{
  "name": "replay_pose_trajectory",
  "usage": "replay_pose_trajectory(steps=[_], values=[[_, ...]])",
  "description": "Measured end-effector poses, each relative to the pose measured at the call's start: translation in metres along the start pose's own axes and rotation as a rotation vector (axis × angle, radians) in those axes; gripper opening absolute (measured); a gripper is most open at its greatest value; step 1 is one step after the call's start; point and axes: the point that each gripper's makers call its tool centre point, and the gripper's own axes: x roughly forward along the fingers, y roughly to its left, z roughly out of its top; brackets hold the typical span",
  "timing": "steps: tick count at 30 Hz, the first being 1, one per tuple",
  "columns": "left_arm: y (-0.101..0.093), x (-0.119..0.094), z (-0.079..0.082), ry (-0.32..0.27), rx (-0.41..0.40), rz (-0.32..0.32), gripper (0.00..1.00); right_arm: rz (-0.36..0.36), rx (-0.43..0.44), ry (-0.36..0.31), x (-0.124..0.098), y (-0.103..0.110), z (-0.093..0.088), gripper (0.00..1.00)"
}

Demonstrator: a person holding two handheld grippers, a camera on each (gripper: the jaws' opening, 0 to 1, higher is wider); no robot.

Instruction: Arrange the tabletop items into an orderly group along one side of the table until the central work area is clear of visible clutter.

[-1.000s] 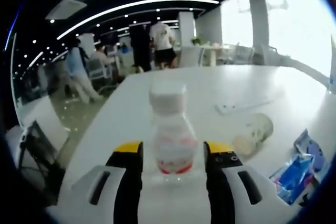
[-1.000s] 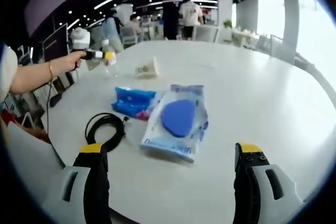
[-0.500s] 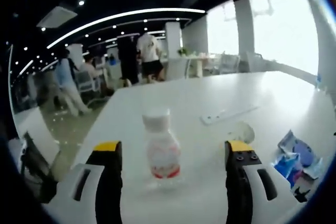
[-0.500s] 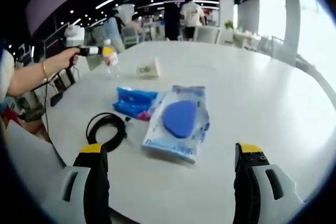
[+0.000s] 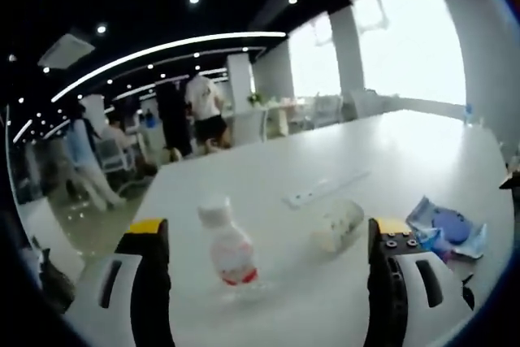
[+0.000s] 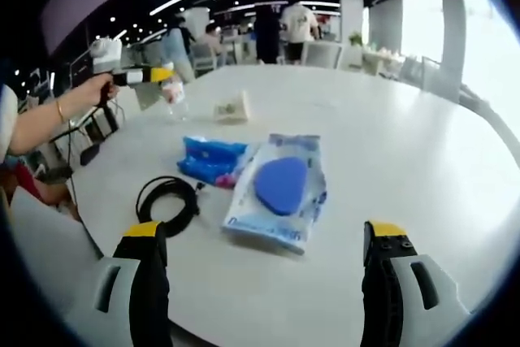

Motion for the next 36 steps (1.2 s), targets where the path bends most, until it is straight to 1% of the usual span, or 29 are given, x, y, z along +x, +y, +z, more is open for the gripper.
replay_pose_trajectory(steps=[3,5,6,8,11,17,19,21,25,27,28,29,30,31,32,36], values=[[-0.011,-0.002,0.007,-0.017,0.045,-0.026,0.99,0.006,-0.003,0.005,0.000,0.002,-0.001,0.99],[-0.017,-0.002,0.009,-0.023,0.054,-0.041,0.99,0.009,-0.004,0.005,0.001,0.002,-0.001,0.99],[-0.021,-0.001,0.010,-0.019,0.059,-0.057,0.99,0.009,-0.005,0.006,0.001,0.002,-0.001,0.99],[-0.025,-0.001,0.011,-0.016,0.075,-0.071,0.99,0.010,-0.007,0.010,0.001,0.002,-0.002,0.99],[-0.034,0.001,0.012,-0.023,0.076,-0.103,0.99,0.006,-0.004,0.009,0.001,0.001,-0.001,0.99],[-0.051,0.009,0.009,-0.010,0.110,-0.161,0.97,0.003,-0.007,0.010,0.001,0.000,-0.002,0.99],[-0.054,0.012,0.006,0.005,0.098,-0.170,0.96,0.005,0.000,0.010,0.001,0.000,-0.002,0.99],[-0.061,0.015,0.006,0.005,0.089,-0.191,0.95,0.012,0.002,0.002,0.001,0.002,0.000,0.99],[-0.074,0.026,0.005,0.010,0.107,-0.219,0.93,0.009,0.009,0.006,0.002,0.000,-0.001,0.99],[-0.078,0.034,0.005,-0.008,0.133,-0.227,0.87,0.007,0.013,0.006,0.002,-0.001,-0.002,0.99],[-0.079,0.038,0.004,-0.006,0.155,-0.232,0.85,0.008,0.016,0.005,0.002,-0.001,-0.002,0.99],[-0.079,0.044,-0.001,0.015,0.177,-0.224,0.83,0.009,0.019,0.003,0.002,-0.001,-0.001,0.99],[-0.081,0.048,-0.003,0.017,0.172,-0.229,0.83,0.009,0.022,0.004,0.002,-0.001,-0.002,0.99],[-0.084,0.052,-0.006,0.024,0.165,-0.247,0.83,0.009,0.022,0.005,0.002,-0.001,-0.002,0.99],[-0.085,0.055,-0.008,0.031,0.164,-0.249,0.85,0.008,0.022,0.005,0.002,-0.001,-0.002,0.99],[-0.093,0.068,-0.017,0.048,0.184,-0.272,0.86,0.007,0.029,0.010,0.002,-0.002,-0.003,0.99]])
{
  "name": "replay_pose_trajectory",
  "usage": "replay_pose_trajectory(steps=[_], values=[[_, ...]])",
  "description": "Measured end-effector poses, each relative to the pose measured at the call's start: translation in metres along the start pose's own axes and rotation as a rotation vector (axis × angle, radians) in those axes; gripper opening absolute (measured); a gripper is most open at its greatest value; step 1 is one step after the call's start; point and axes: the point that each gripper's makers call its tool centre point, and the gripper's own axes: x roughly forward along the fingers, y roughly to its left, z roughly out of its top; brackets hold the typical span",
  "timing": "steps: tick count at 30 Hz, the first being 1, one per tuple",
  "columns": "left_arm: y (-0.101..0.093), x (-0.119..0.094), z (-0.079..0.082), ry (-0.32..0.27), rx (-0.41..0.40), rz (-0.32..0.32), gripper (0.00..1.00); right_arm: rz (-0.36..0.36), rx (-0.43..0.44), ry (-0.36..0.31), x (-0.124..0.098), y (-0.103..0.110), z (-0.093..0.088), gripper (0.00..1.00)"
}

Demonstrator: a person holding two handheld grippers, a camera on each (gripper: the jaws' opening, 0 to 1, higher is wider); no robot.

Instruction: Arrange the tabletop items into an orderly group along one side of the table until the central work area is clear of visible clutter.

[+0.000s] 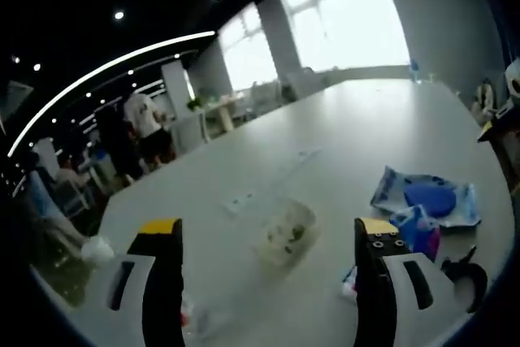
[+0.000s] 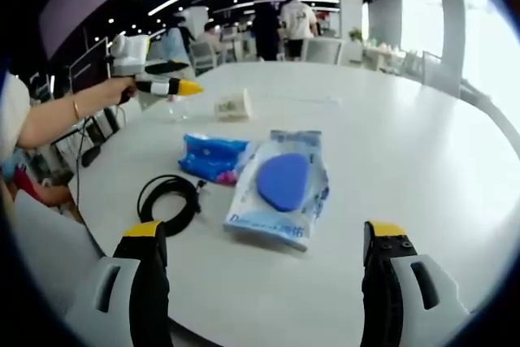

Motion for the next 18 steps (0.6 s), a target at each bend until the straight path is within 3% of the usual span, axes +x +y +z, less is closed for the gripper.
replay_pose_trajectory(steps=[8,10,18], values=[[-0.008,0.031,-0.021,0.057,0.017,-0.033,0.87,0.001,0.005,0.020,0.002,0.000,-0.004,0.99],[-0.010,0.041,-0.025,0.076,0.063,-0.048,0.85,-0.003,0.007,0.024,0.002,-0.001,-0.005,0.99],[-0.017,0.070,-0.033,0.121,0.096,-0.094,0.83,-0.011,0.015,0.036,0.003,-0.004,-0.008,0.99]])
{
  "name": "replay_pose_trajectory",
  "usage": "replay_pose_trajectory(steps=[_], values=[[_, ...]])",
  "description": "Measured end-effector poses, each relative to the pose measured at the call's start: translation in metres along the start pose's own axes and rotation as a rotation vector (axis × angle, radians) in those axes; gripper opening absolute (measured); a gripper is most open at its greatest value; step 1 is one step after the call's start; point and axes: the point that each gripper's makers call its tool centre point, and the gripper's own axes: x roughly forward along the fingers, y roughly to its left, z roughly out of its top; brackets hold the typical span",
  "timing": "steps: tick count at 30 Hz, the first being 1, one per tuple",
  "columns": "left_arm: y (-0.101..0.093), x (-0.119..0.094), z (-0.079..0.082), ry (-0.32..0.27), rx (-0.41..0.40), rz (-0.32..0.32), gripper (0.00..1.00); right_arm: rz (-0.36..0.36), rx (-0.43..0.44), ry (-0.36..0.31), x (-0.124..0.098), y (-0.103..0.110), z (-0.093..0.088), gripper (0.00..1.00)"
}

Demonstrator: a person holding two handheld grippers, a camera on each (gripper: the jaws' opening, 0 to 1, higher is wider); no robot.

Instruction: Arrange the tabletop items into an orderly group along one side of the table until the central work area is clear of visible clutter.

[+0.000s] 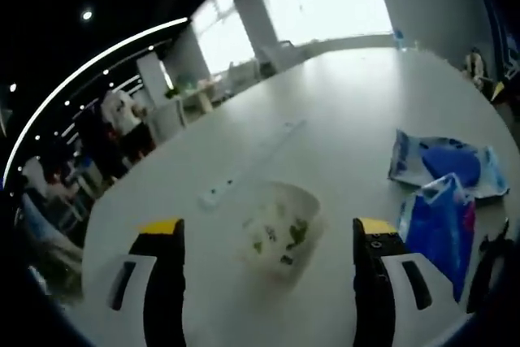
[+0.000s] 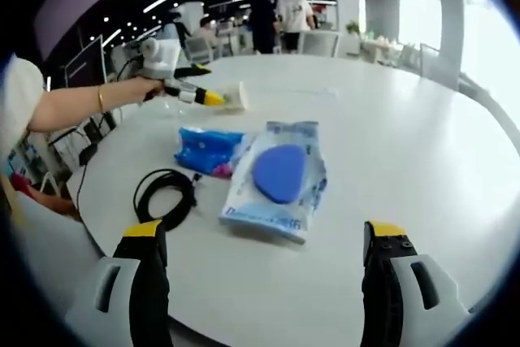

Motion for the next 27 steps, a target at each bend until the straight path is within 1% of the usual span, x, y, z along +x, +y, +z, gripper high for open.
replay_pose_trajectory(steps=[1,2,3,4,5,6,9,11,13,14,16,17,19,20,21,22,23,25,27], values=[[-0.001,0.003,-0.002,0.009,-0.021,-0.013,0.83,-0.001,0.001,0.002,0.000,0.000,0.000,0.99],[-0.002,0.005,-0.003,0.018,-0.010,-0.017,0.82,-0.002,0.002,0.003,0.000,-0.001,-0.001,0.99],[-0.001,0.007,-0.004,0.024,0.034,-0.009,0.81,-0.003,0.000,0.003,0.000,-0.001,-0.001,0.99],[0.000,0.008,-0.004,0.026,0.051,-0.009,0.80,-0.003,0.001,0.003,0.000,-0.001,-0.001,0.99],[0.000,0.010,-0.007,0.044,0.091,-0.005,0.76,-0.002,0.003,0.003,0.000,-0.001,-0.001,0.99],[-0.001,0.011,-0.010,0.062,0.107,-0.006,0.74,-0.002,0.005,0.004,0.000,0.000,-0.001,0.99],[-0.006,0.016,-0.013,0.069,0.085,-0.033,0.70,-0.008,0.005,0.003,0.000,-0.002,-0.001,0.99],[-0.006,0.020,-0.015,0.078,0.083,-0.037,0.66,-0.008,0.021,-0.001,0.000,-0.002,-0.001,0.99],[-0.001,0.021,-0.020,0.116,0.072,-0.017,0.61,-0.008,0.025,-0.002,0.000,-0.003,-0.001,0.99],[0.002,0.022,-0.023,0.130,0.084,0.000,0.59,-0.010,0.024,-0.001,0.000,-0.003,-0.001,0.99],[0.003,0.023,-0.026,0.136,0.105,0.001,0.51,-0.007,0.019,0.003,0.001,-0.002,-0.001,0.99],[0.003,0.023,-0.028,0.148,0.115,-0.003,0.48,-0.005,0.017,0.003,0.001,-0.002,-0.001,0.99],[0.000,0.023,-0.030,0.142,0.132,-0.021,0.42,-0.006,0.015,0.004,0.001,-0.002,-0.001,0.99],[0.006,0.022,-0.031,0.152,0.186,0.009,0.40,-0.015,0.019,0.007,0.001,-0.004,-0.002,0.99],[0.004,0.023,-0.032,0.154,0.219,-0.002,0.40,-0.027,0.021,0.010,0.001,-0.006,-0.003,0.99],[0.001,0.024,-0.033,0.152,0.222,-0.016,0.38,-0.034,0.021,0.010,0.001,-0.008,-0.003,0.99],[0.000,0.024,-0.035,0.149,0.208,-0.018,0.38,-0.037,0.026,0.008,0.000,-0.009,-0.003,0.99],[-0.001,0.025,-0.036,0.146,0.216,-0.024,0.37,-0.038,0.053,0.007,0.000,-0.010,-0.004,0.99],[0.000,0.023,-0.036,0.144,0.225,-0.020,0.37,-0.039,0.057,0.012,0.000,-0.011,-0.005,0.99]])
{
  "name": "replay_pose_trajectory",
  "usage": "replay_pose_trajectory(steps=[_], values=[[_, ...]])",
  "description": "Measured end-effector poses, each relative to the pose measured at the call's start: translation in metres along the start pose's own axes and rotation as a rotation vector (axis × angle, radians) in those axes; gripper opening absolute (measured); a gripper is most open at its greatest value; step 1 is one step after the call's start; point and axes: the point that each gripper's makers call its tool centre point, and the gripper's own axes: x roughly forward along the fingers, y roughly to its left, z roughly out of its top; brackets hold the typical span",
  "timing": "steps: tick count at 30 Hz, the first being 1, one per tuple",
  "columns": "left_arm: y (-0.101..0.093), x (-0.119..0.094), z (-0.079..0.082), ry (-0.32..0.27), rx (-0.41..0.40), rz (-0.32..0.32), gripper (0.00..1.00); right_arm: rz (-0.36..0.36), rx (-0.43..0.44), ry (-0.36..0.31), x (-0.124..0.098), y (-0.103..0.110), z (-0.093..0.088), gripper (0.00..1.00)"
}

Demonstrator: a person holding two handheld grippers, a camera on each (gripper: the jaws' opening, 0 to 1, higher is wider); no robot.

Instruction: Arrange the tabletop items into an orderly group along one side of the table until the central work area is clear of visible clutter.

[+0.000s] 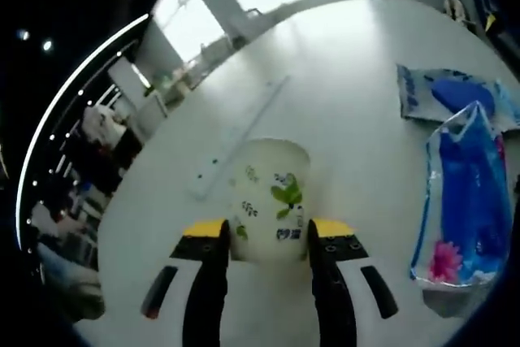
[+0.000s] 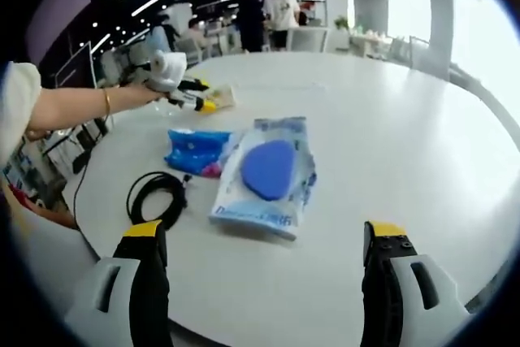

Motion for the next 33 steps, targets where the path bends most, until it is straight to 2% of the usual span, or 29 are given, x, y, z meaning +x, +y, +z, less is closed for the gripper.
replay_pose_trajectory(steps=[4,5,7,10,13,16,21,23,26,29,33], values=[[0.000,-0.005,0.001,-0.020,-0.073,0.003,0.36,0.003,-0.003,0.000,0.000,0.001,0.000,0.99],[0.002,-0.008,0.005,-0.056,-0.116,0.018,0.36,0.005,-0.002,-0.002,0.000,0.001,0.000,0.99],[0.000,-0.014,0.005,-0.068,-0.203,0.007,0.36,0.016,0.014,-0.010,-0.001,0.003,0.002,0.99],[0.002,-0.022,0.007,-0.102,-0.266,0.008,0.36,0.035,0.033,-0.024,-0.001,0.006,0.004,0.99],[0.003,-0.031,0.005,-0.109,-0.261,0.017,0.36,0.053,0.064,-0.043,-0.003,0.008,0.008,0.99],[0.001,-0.041,0.011,-0.151,-0.303,0.011,0.36,0.087,0.108,-0.074,-0.004,0.013,0.014,0.99],[-0.005,-0.054,0.018,-0.192,-0.326,0.003,0.36,0.095,0.107,-0.090,-0.005,0.015,0.019,0.99],[-0.005,-0.062,0.021,-0.214,-0.335,0.007,0.36,0.128,0.145,-0.110,-0.005,0.020,0.024,0.99],[-0.006,-0.075,0.027,-0.251,-0.348,0.011,0.36,0.147,0.146,-0.119,-0.004,0.025,0.030,0.99],[-0.010,-0.090,0.033,-0.283,-0.356,0.000,0.36,0.151,0.095,-0.129,0.000,0.032,0.044,0.99],[-0.014,-0.110,0.040,-0.328,-0.373,0.004,0.36,0.247,0.114,-0.180,0.005,0.052,0.071,0.99]])
